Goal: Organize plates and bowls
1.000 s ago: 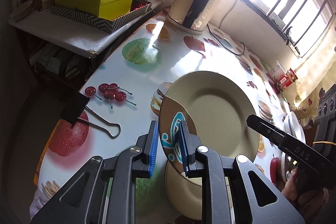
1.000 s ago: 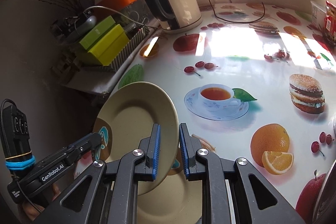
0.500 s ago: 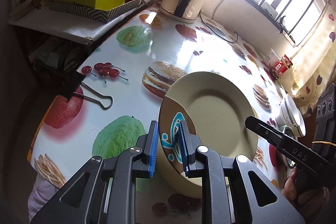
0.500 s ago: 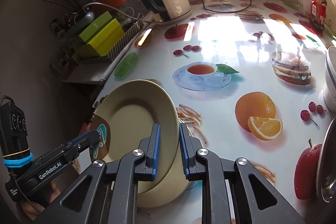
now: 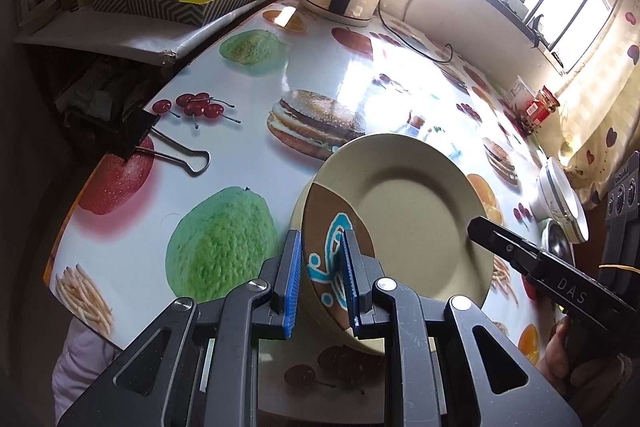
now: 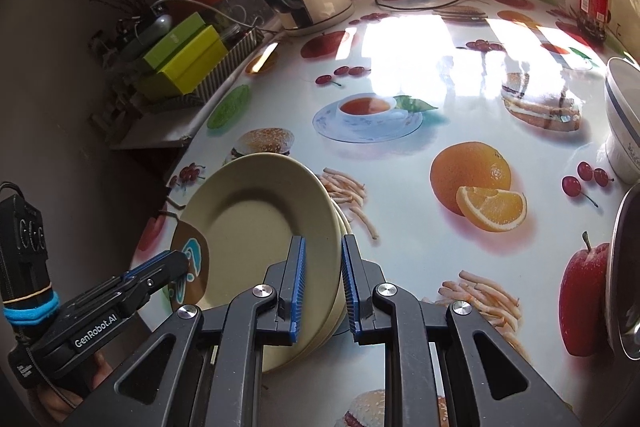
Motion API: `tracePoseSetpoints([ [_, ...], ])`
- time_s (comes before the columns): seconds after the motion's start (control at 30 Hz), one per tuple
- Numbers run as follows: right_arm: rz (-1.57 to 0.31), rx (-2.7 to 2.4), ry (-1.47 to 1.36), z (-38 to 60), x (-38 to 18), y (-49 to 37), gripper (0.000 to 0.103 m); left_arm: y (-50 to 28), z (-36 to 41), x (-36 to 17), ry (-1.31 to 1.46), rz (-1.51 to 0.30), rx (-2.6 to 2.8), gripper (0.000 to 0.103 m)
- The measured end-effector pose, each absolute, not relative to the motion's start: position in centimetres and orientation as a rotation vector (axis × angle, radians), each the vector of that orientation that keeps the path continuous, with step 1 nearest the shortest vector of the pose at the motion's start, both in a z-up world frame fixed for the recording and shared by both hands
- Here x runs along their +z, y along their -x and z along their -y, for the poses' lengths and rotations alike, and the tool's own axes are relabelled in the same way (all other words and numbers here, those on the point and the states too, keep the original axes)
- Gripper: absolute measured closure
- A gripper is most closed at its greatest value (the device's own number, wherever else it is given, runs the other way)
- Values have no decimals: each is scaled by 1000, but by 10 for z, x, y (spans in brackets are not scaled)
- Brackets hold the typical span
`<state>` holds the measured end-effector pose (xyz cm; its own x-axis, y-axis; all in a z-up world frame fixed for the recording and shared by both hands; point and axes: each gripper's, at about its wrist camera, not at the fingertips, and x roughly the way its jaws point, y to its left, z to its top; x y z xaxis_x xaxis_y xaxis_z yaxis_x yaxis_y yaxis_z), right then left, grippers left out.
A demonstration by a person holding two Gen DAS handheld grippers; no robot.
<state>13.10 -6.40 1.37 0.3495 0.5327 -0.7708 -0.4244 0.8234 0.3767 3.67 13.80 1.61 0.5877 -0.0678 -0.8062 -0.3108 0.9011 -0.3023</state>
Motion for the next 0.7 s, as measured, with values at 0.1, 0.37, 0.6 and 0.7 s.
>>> tracePoseSetpoints([
  [0.1,-1044,613,-106,63,10,-130,85,-37,-137,13,437,-949,150,83],
  [0.37,-1054,603,-102,63,3,-130,85,-38,-134,10,426,-958,159,83],
  [0.6,-1038,599,-79,61,2,-128,84,-40,-133,9,422,-960,161,83],
  [0.7,-1031,596,-63,59,2,-127,82,-40,-134,9,427,-958,157,83],
])
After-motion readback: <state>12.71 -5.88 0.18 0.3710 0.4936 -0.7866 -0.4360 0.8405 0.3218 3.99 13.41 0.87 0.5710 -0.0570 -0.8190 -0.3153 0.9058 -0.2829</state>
